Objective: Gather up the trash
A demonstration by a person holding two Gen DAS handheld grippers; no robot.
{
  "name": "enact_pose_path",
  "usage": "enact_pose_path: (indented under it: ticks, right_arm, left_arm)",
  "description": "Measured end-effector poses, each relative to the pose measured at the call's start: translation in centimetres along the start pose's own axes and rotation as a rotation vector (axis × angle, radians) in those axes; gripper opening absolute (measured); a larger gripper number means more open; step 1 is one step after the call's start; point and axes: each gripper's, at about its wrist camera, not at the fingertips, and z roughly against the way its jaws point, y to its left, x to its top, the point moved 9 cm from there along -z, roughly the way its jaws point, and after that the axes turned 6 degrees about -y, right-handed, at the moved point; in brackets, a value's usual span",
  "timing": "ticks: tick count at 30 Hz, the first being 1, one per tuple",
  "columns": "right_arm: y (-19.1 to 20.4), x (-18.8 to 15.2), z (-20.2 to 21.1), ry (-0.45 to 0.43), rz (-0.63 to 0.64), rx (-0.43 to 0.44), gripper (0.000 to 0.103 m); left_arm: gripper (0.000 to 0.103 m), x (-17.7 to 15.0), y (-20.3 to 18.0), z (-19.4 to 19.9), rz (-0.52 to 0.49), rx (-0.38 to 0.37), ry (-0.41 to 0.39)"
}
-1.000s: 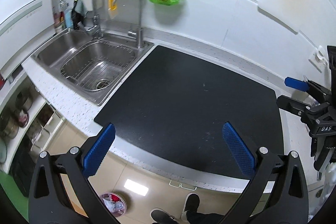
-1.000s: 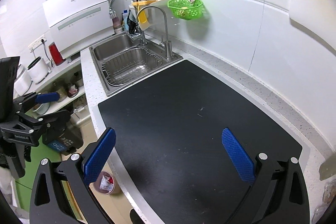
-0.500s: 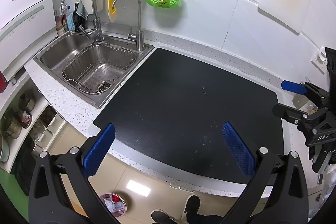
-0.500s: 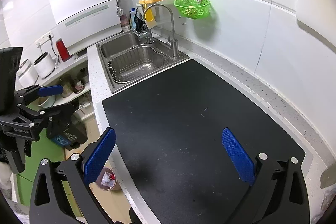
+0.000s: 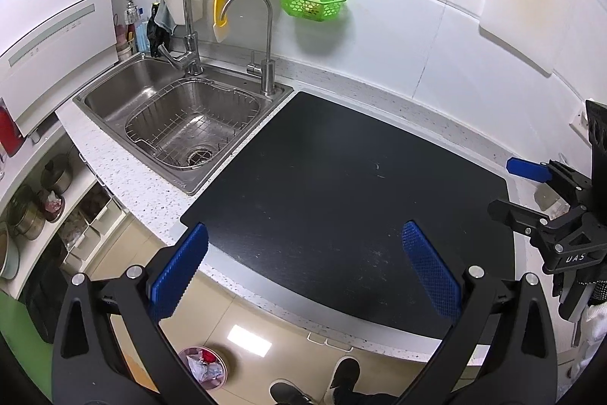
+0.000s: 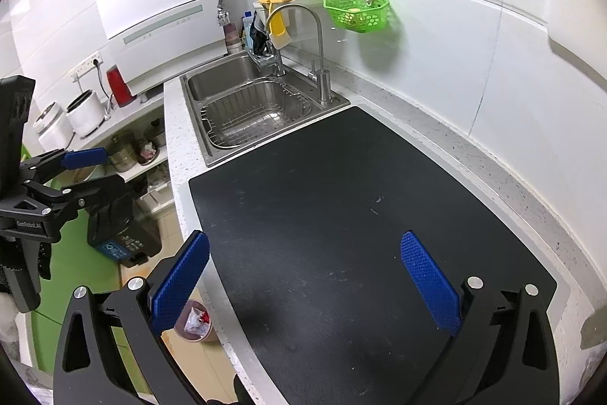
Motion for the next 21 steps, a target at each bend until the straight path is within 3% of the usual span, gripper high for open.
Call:
enact_pose_path:
  ticks: [21]
  right_arm:
    - [0.18,0.51,-0.6,0.004,0.001,0.016,0.097]
  left_arm:
    - [0.1,0.14,0.7,-0.5,0.004,0.01,0.004]
